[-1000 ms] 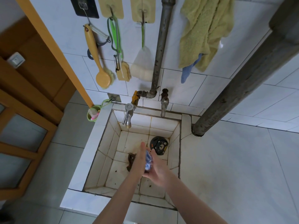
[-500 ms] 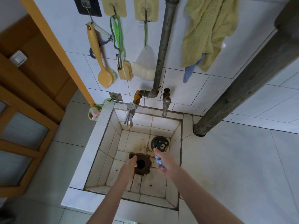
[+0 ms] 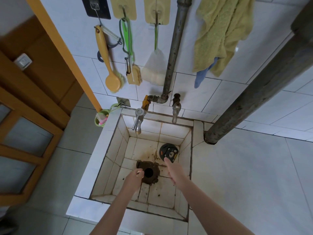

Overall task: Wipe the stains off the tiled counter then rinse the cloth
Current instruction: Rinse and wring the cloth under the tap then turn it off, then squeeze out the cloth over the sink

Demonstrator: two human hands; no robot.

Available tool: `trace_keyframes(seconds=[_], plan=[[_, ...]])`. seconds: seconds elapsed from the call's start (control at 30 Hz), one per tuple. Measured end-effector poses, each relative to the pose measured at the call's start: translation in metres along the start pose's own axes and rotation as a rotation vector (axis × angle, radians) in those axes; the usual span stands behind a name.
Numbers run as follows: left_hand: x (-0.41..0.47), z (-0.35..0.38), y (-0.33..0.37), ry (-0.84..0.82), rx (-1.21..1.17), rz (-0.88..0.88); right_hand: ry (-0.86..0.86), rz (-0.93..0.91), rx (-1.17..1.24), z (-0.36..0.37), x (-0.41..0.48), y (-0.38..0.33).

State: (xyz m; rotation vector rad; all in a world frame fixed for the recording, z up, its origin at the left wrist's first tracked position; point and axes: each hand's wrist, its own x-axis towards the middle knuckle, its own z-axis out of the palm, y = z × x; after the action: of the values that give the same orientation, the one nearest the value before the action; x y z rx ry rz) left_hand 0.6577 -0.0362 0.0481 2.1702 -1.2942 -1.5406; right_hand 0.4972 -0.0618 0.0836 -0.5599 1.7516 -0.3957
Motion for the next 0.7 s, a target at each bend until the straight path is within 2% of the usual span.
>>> trace_keyframes(seconds=[0.13,0.3,0.4,0.5,0.57,0.7], plan=[[0.001,-0.002,0.003,0.000,0.019,0.007,0.034,-0.138,-0.233,0.005,0.001,0.001],[0.000,-0.001,0.006,0.009,0.021,0.017,0.019,-0.214,-0.408,0.009,-0.002,0.000],[-0.002,-0.001,0.007,0.011,0.017,0.016,0.059,-0.190,-0.313,0.009,-0.003,0.002],[-0.003,-0.001,0.010,0.008,0.014,0.016,0.018,-0.262,-0.466,0.010,-0.001,0.004],[-0.005,-0.001,0.012,0.001,0.023,0.021,0.034,-0.260,-0.398,0.010,-0.003,0.006],[-0.007,-0.001,0.015,-0.031,0.004,0.027,0.022,-0.332,-0.470,0.010,-0.005,0.006]])
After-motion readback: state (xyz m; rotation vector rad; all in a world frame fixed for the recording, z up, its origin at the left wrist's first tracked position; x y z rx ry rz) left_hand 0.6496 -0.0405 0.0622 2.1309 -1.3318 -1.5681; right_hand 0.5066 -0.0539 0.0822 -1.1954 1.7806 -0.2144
